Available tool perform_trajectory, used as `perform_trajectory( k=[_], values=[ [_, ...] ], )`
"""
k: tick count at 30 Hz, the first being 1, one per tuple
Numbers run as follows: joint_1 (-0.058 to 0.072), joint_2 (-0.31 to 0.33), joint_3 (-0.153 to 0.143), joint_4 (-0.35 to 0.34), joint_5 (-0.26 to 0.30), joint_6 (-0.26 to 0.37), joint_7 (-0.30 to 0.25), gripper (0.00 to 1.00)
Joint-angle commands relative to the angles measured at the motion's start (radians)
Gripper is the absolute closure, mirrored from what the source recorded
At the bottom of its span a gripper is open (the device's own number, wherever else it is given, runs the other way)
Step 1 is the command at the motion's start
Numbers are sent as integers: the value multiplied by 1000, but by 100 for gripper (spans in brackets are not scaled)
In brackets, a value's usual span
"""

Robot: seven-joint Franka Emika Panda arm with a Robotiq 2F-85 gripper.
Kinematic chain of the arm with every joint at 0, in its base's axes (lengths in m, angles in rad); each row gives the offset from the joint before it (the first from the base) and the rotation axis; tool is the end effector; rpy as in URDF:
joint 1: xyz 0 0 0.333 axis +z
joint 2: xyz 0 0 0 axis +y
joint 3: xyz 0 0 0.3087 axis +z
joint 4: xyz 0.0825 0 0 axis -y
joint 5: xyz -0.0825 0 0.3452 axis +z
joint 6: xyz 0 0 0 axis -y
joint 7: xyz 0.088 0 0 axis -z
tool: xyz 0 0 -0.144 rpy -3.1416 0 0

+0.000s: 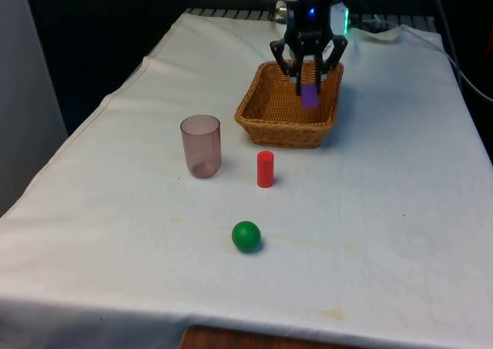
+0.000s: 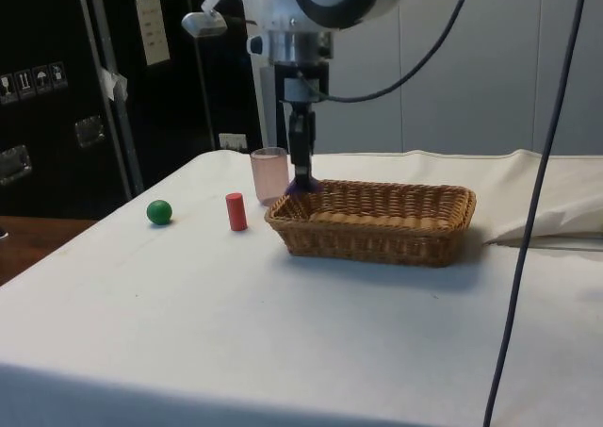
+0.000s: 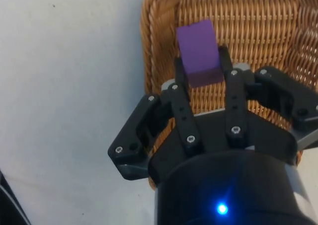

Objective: Pick up the triangular block and place it into the basket.

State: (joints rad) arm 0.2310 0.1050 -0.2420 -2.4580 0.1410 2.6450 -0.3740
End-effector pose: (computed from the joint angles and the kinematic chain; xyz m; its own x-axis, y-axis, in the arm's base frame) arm 0.4719 -0.0078 0.2526 0.9660 0.2398 0.0966 0.2426 -0.9699 -0.0183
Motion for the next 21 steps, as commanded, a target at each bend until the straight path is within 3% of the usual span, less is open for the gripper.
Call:
perform_trajectory(
  k=[1, 4, 5, 11, 12, 13, 19, 20, 21],
  values=[
    [0, -3, -8, -17, -26, 23, 16, 67],
    [0, -2, -5, -27, -4, 26, -2, 67],
    [0, -6, -12, -42, -28, 46, 11, 67],
    [-1, -11, -30, -104, -33, 102, -7, 67],
    [-1, -8, -22, -88, -9, 81, -17, 67],
    [-1, -12, -33, -112, -34, 110, -10, 67],
    [-1, -16, -52, -176, -29, 176, -35, 67],
    [-1, -14, -45, -165, -10, 158, -44, 67],
    [0, -17, -52, -184, -25, 187, -38, 67]
  ],
)
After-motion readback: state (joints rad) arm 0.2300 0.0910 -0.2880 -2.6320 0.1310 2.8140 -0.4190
